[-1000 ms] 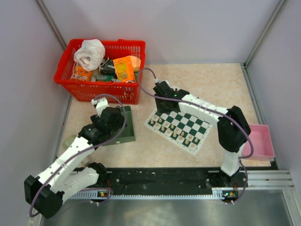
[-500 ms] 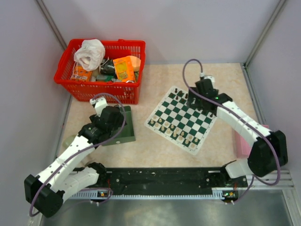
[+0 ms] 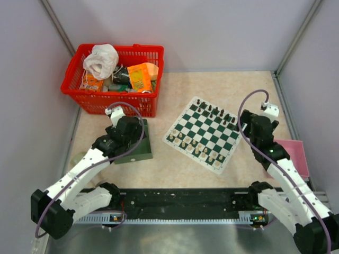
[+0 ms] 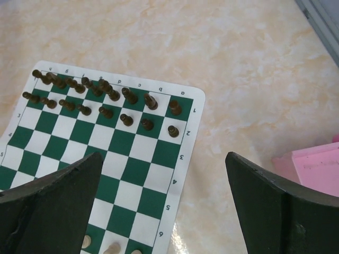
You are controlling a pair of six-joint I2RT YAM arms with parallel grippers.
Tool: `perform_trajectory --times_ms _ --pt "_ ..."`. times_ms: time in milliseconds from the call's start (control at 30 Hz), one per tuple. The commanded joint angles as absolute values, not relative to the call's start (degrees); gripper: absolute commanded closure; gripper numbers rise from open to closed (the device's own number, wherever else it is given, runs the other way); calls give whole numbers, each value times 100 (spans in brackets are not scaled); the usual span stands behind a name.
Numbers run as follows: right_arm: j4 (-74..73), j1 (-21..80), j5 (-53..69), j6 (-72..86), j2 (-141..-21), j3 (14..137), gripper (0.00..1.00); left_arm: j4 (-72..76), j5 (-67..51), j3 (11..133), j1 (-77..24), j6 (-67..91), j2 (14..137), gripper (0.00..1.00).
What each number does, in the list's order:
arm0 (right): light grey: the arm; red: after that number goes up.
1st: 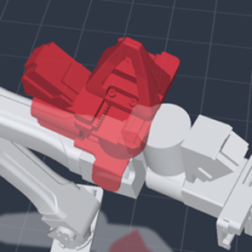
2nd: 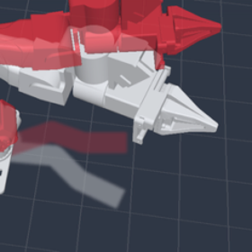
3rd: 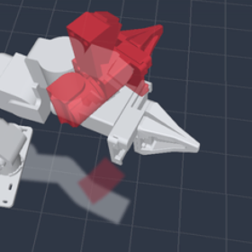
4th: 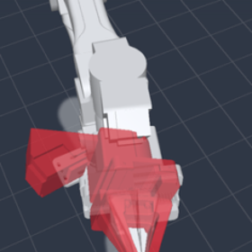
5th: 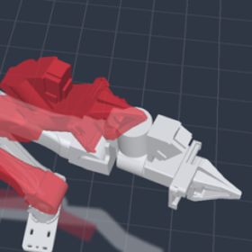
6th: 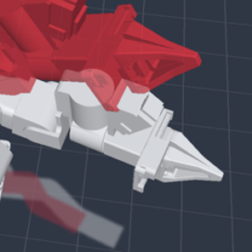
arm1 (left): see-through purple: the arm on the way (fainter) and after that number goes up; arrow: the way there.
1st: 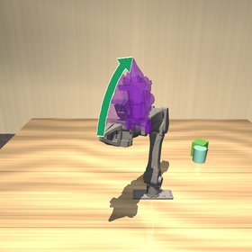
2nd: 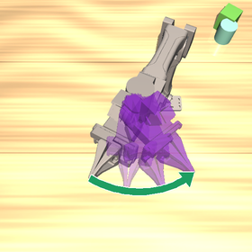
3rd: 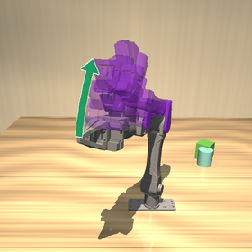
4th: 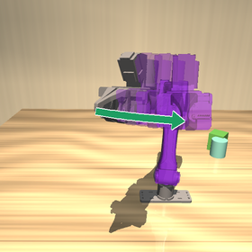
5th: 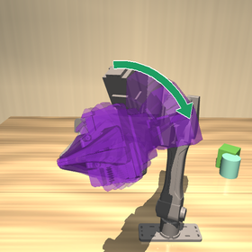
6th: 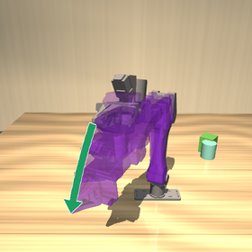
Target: Set up the chess pieces on the board
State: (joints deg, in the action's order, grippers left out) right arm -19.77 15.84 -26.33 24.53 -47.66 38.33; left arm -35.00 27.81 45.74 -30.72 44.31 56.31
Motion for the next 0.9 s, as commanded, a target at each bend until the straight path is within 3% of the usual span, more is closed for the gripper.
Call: perform_trajectory --times_ms 0,167,867 --pt "-547 1547 -2487 2145 -4115 3244 1 -2927 2602 4816 -3050 4439 5713 1" --pt "-141 1547 -2356 1785 -3832 2874 1 -2918 2637 4887 -3041 4421 5844 1" --pt "545 1547 -2496 1240 -4632 2575 1 -2734 3357 4676 -3059 4298 5441 1"
